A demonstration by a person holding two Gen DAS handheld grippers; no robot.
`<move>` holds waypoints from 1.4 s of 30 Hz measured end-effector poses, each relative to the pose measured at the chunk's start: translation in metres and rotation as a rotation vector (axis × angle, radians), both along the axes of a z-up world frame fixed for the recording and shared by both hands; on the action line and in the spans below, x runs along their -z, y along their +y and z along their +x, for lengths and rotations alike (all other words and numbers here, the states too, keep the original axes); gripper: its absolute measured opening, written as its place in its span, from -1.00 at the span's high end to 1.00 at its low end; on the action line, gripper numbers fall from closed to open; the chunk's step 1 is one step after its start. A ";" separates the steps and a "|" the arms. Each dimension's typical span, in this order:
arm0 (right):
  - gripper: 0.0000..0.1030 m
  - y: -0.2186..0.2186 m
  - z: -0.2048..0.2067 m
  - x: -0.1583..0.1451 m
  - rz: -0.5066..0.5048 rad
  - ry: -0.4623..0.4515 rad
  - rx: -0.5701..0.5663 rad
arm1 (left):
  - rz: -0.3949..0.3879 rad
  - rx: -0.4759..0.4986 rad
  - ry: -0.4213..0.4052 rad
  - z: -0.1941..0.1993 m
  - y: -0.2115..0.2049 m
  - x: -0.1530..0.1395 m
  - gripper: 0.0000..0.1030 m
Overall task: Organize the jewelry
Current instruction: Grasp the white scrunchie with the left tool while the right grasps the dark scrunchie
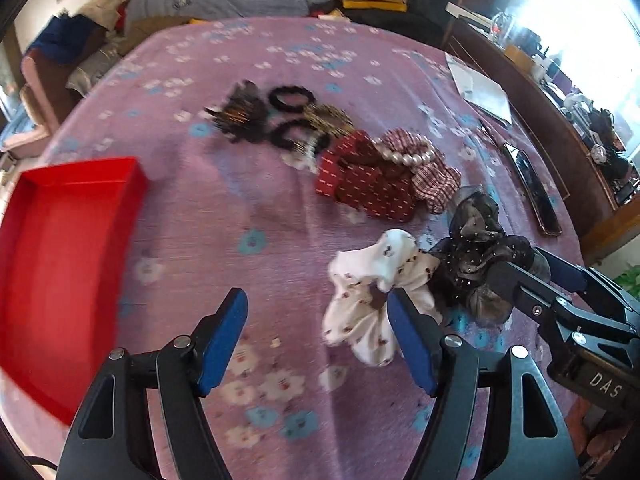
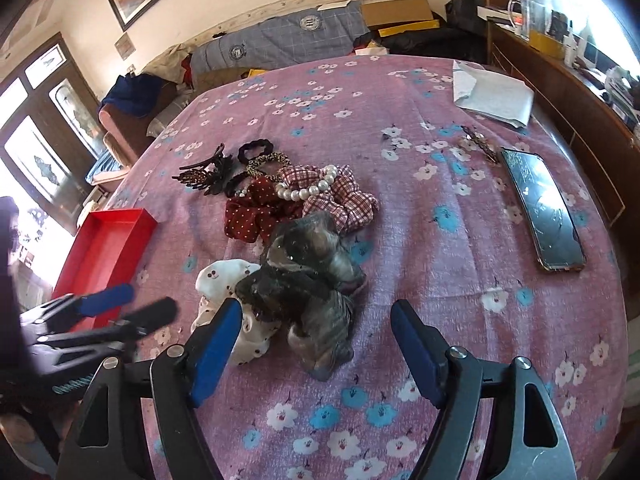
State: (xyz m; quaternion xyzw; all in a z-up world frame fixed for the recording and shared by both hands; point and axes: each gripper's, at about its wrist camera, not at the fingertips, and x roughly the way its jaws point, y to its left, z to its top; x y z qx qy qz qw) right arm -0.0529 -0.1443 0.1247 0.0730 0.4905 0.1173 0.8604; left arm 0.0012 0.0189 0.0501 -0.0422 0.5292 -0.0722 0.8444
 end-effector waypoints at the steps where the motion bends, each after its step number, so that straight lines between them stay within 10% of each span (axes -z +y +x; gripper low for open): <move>1: -0.42 -0.001 0.002 0.002 0.000 0.005 -0.002 | -0.019 0.006 0.008 0.004 -0.003 0.005 -0.38; 5: 0.08 -0.003 0.013 0.016 0.013 0.048 -0.010 | -0.041 0.003 0.037 0.017 -0.012 0.019 -0.23; 8: 0.48 -0.006 0.015 0.021 0.031 0.067 -0.018 | -0.048 0.008 0.078 0.020 -0.017 0.026 0.79; 9: 0.64 -0.006 0.014 0.021 0.035 0.068 -0.020 | -0.064 0.004 0.096 0.019 -0.017 0.025 0.86; 22: 0.78 -0.011 0.000 -0.004 0.107 0.040 -0.018 | 0.085 -0.062 -0.091 -0.034 0.006 -0.056 0.86; 42: 0.78 0.055 -0.013 -0.042 0.138 -0.024 -0.159 | 0.199 -0.250 -0.137 -0.068 0.087 -0.077 0.86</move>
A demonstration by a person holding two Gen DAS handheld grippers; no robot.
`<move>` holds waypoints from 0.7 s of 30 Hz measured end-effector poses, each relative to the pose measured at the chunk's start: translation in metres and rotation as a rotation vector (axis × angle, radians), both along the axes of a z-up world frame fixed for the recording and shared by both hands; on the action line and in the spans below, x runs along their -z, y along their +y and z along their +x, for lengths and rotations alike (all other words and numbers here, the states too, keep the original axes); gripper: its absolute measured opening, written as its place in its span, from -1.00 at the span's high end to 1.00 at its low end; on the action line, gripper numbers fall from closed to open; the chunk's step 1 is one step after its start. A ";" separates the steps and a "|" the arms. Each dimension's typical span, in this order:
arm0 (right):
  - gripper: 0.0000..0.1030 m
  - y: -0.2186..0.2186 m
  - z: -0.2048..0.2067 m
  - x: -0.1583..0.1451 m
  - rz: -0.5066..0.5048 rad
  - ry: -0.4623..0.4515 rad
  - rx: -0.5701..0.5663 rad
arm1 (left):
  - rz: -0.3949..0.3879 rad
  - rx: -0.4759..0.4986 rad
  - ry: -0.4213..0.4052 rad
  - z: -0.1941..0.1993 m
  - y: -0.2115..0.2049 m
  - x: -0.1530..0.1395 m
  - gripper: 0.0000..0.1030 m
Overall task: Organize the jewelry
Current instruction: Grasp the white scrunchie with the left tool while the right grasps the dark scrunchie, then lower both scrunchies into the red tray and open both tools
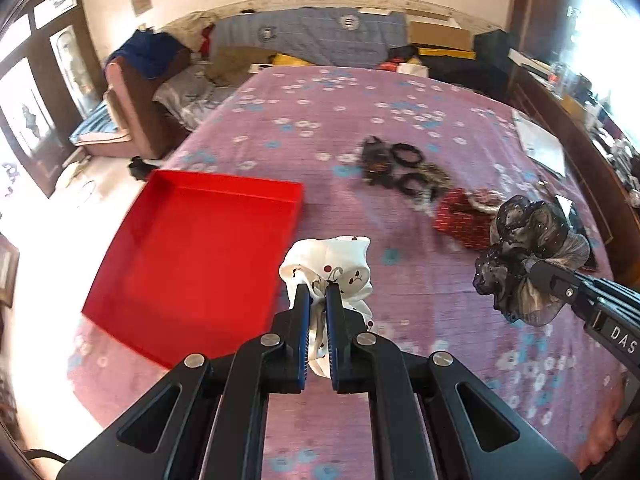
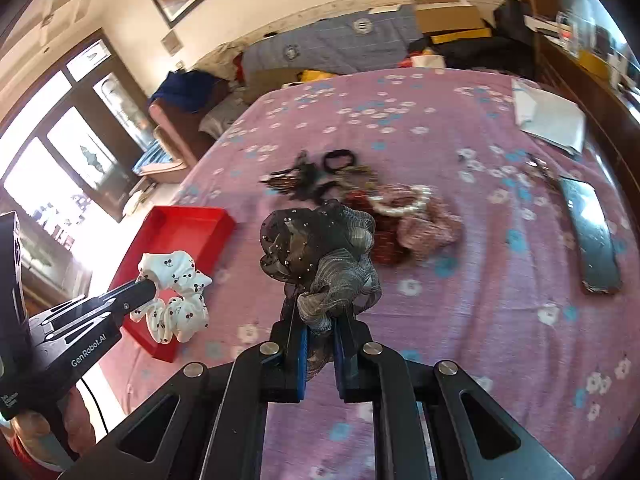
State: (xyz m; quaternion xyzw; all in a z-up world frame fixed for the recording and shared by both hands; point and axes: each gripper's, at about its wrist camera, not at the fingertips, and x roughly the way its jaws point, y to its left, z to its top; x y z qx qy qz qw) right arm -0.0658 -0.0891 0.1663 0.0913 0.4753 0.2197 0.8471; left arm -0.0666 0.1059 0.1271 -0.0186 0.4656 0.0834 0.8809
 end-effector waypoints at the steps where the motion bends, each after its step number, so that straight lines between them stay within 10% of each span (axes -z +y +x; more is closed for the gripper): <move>1: 0.78 0.006 0.001 0.000 0.005 0.000 -0.010 | 0.008 -0.019 -0.002 -0.003 0.009 -0.001 0.86; 11: 0.77 0.106 0.017 -0.013 0.046 -0.006 -0.169 | -0.022 -0.168 0.007 -0.011 0.109 -0.004 0.86; 21: 0.77 0.204 0.061 -0.010 0.054 0.014 -0.244 | -0.050 -0.161 0.044 0.066 0.200 0.013 0.86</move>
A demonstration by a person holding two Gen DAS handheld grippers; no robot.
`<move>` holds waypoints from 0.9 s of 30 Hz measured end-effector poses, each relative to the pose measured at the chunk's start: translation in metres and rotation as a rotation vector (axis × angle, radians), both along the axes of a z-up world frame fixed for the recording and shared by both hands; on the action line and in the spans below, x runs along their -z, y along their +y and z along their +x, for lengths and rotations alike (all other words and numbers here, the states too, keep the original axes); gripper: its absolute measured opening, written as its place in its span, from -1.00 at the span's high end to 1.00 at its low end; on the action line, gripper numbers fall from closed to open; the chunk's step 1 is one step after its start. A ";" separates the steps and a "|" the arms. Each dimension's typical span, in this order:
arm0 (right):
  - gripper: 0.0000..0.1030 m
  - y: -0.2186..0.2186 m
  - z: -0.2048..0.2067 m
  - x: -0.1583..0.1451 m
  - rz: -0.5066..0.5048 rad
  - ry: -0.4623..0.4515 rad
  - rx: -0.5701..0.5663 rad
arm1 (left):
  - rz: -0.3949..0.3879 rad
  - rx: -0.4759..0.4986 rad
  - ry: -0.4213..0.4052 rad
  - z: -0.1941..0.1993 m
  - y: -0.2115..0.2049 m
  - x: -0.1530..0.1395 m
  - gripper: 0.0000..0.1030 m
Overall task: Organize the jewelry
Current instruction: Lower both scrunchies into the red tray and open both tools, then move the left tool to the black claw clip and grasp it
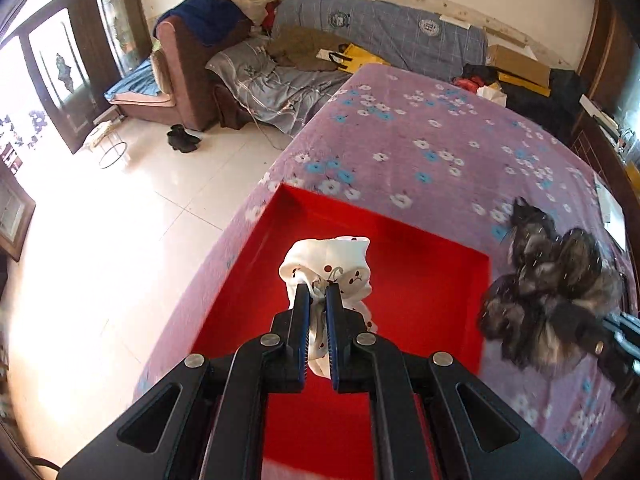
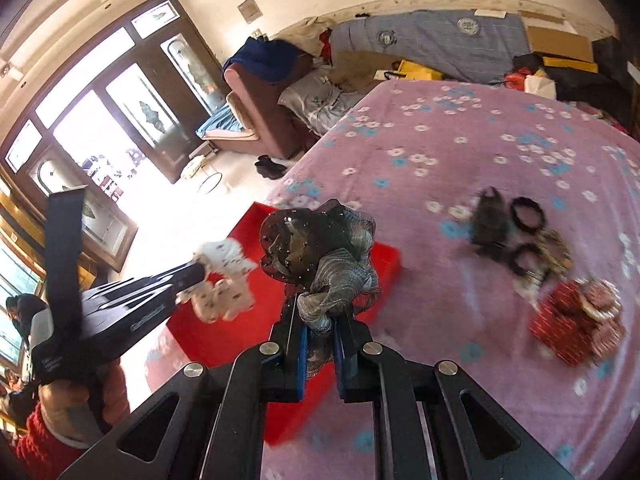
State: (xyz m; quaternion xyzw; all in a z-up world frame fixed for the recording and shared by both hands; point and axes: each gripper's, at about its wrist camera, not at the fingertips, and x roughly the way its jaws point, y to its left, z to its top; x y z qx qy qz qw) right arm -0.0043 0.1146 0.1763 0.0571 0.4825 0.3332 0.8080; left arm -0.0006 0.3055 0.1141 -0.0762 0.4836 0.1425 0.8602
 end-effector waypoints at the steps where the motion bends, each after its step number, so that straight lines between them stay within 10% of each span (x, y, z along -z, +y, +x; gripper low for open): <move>1: 0.77 0.007 0.005 0.004 -0.005 0.012 -0.002 | 0.005 -0.002 0.016 0.010 0.007 0.007 0.86; 10: 0.76 0.065 0.039 0.062 -0.043 0.173 -0.032 | -0.011 -0.049 0.096 0.040 0.049 0.049 0.73; 14: 0.70 0.087 0.045 0.074 -0.076 0.179 -0.071 | -0.051 -0.075 0.047 0.019 0.055 0.030 0.18; 27: 0.08 0.067 -0.014 0.036 -0.083 0.028 -0.195 | 0.109 -0.259 -0.064 -0.108 0.034 -0.051 -0.01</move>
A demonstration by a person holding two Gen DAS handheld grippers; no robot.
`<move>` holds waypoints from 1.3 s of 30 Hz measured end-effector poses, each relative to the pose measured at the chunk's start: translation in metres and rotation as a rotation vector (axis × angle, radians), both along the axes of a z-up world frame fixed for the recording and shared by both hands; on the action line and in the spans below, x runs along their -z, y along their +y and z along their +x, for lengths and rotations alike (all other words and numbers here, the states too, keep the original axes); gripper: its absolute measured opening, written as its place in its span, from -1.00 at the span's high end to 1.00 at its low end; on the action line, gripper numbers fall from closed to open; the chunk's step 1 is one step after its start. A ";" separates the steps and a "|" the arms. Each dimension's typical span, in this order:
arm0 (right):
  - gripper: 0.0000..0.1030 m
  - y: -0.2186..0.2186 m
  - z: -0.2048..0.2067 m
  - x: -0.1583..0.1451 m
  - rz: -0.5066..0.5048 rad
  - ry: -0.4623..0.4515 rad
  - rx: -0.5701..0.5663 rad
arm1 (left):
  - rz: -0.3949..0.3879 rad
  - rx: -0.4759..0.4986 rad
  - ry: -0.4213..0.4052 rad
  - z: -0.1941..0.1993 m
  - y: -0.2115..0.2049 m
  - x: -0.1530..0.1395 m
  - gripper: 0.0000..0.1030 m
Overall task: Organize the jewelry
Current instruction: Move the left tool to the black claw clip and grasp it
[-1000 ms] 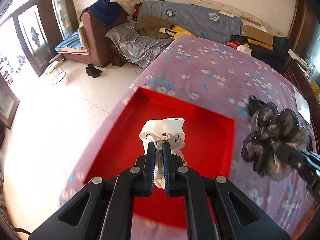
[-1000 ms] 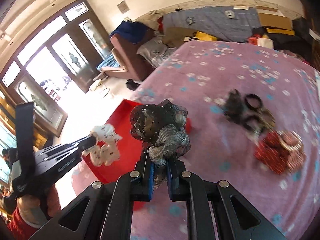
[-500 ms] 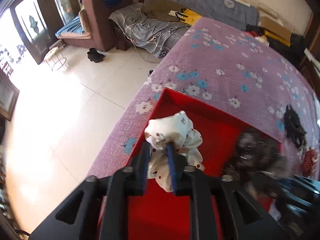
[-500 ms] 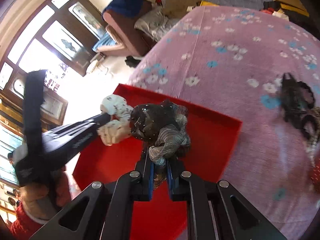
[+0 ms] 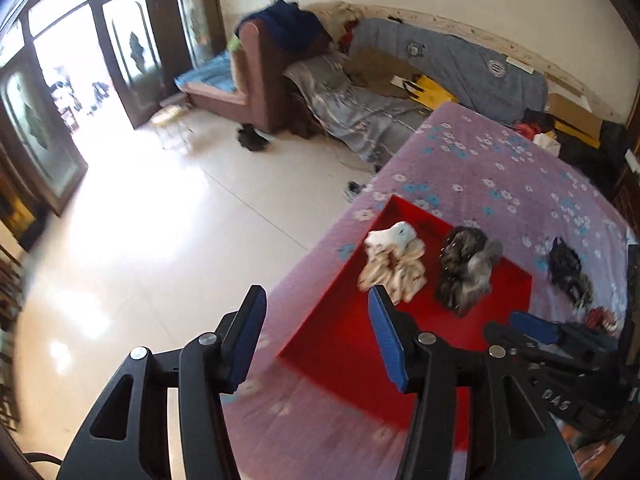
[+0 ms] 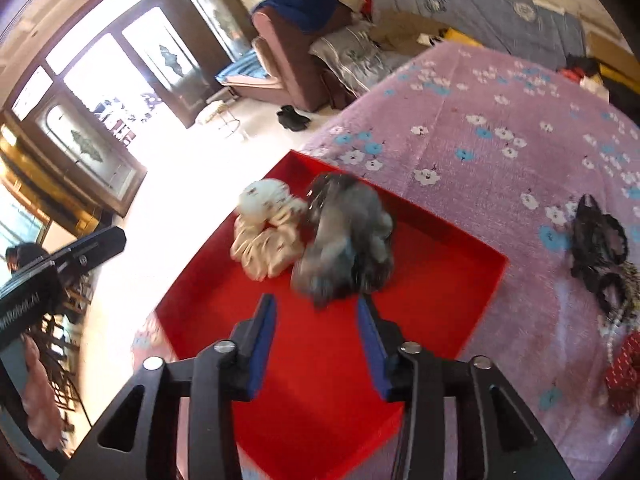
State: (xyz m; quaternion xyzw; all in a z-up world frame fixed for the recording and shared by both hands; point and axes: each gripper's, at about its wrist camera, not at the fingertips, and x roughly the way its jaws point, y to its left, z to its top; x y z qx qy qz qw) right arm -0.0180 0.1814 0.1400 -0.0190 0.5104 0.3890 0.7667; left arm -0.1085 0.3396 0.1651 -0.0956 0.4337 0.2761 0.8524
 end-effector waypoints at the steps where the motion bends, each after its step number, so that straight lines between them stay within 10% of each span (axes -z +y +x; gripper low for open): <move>1: 0.08 0.000 -0.004 0.000 0.003 0.003 -0.008 | 0.022 -0.016 0.009 -0.008 -0.003 -0.002 -0.02; 9: 0.08 -0.034 -0.028 -0.014 0.071 0.003 -0.013 | 0.029 -0.078 0.016 -0.036 -0.027 -0.011 -0.02; 20: 0.08 -0.167 -0.036 -0.016 0.041 -0.025 0.238 | -0.014 0.139 0.032 0.007 -0.113 0.003 -0.03; 31: 0.07 -0.334 -0.055 -0.007 -0.083 -0.015 0.623 | -0.158 0.442 0.056 0.089 -0.214 0.045 -0.03; 39: 0.05 -0.359 -0.044 0.008 -0.071 0.010 0.675 | -0.215 0.504 0.089 0.175 -0.233 0.063 -0.03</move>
